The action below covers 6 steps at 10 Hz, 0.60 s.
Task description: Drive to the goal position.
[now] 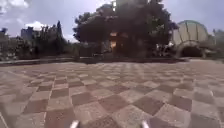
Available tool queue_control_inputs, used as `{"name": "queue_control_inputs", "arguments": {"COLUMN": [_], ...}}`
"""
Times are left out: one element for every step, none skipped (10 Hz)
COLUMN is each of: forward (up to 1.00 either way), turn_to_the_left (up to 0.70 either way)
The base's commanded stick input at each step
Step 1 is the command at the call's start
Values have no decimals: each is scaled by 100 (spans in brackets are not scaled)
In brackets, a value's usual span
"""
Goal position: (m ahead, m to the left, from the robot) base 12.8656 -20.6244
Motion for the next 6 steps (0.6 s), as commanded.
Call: {"name": "queue_control_inputs", "arguments": {"forward": [0, 0, 0, 0, 0, 0], "turn_to_the_left": [-45, -45, -45, -45, -45, -45]}}
